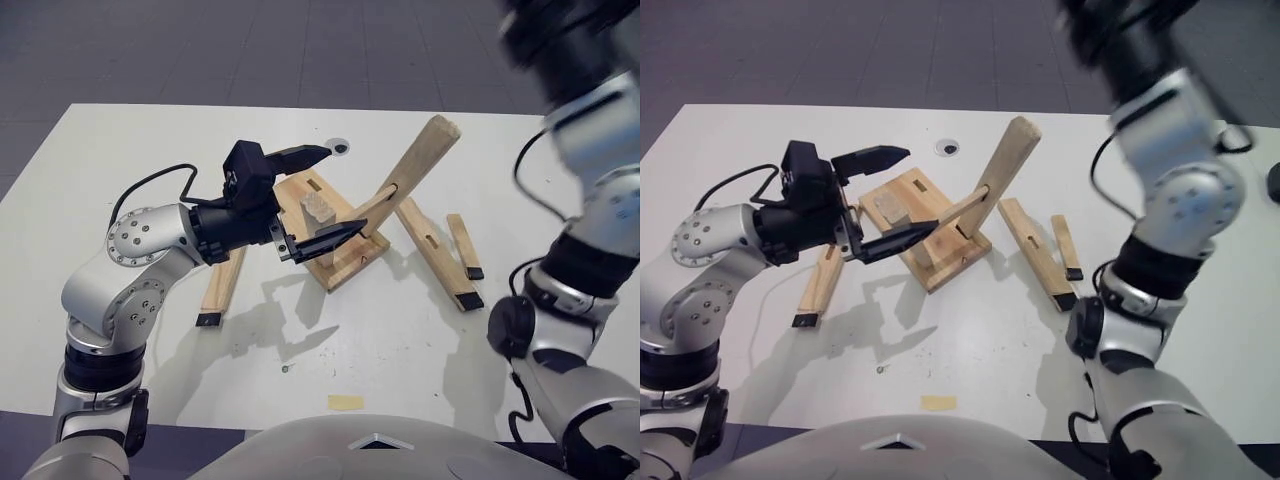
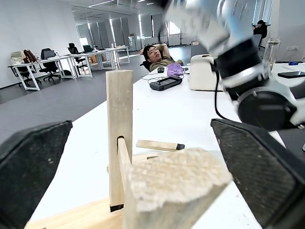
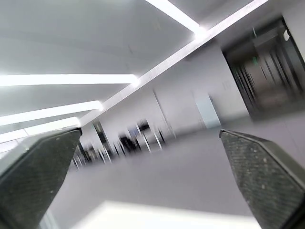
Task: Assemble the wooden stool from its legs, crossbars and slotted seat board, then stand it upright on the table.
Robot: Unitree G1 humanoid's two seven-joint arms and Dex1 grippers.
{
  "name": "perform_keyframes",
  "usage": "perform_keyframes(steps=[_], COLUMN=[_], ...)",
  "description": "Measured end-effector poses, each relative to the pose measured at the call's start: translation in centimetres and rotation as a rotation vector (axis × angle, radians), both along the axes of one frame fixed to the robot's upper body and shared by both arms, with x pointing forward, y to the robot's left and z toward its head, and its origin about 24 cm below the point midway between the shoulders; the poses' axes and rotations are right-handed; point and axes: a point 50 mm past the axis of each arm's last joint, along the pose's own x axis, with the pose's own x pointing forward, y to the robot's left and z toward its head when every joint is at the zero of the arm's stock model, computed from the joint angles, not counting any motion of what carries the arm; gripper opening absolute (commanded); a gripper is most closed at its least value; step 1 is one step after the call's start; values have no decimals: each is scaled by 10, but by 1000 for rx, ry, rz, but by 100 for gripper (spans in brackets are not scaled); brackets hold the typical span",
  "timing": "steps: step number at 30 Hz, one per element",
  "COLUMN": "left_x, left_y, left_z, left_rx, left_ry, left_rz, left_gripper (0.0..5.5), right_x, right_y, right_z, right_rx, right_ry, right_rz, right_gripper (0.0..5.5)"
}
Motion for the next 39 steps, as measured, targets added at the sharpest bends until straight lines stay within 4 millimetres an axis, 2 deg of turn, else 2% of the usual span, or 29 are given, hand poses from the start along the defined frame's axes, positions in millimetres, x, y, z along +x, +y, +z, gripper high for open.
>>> perform_keyframes(steps=[1,2,8,15,17,19,21,24,26,29,32,35,39], left_x=[1,2,4,9,13,21,23,15,13,28,43,58,68], left_y=[0,0,-5,-4,3,15,25,25,26,38,48,55,57], left_z=[-1,-1,-3,-4,4,21,43,64,70,70,59,47,44], left_rx=[0,-2,-28,-30,-91,-196,-295,-392,-423,-410,-380,-348,-321], left_ry=[5,10,20,9,-19,-65,-110,-136,-131,-109,-60,-12,-1], left_rz=[2,12,33,116,197,331,380,318,301,418,522,589,622], left_gripper=[540,540,540,540,540,540,540,540,540,540,540,540,540], right_x=[-4,-8,-12,-3,-2,-8,-24,-41,-49,-66,-75,-75,-54], right_y=[5,8,13,4,-4,-19,-27,-33,-33,-14,1,5,-20], right_z=[-19,-22,-18,-12,1,22,27,5,-9,-23,-44,-50,-59], right_rx=[-44,-109,-192,-102,-22,82,132,73,33,-33,-101,-141,-348], right_ry=[32,23,-22,-20,-79,-187,-260,-223,-173,-127,-52,-38,-37], right_rz=[29,55,63,-4,-45,-71,-26,14,13,78,115,87,-153], right_gripper=[538,538,538,538,538,538,538,538,538,538,538,538,538])
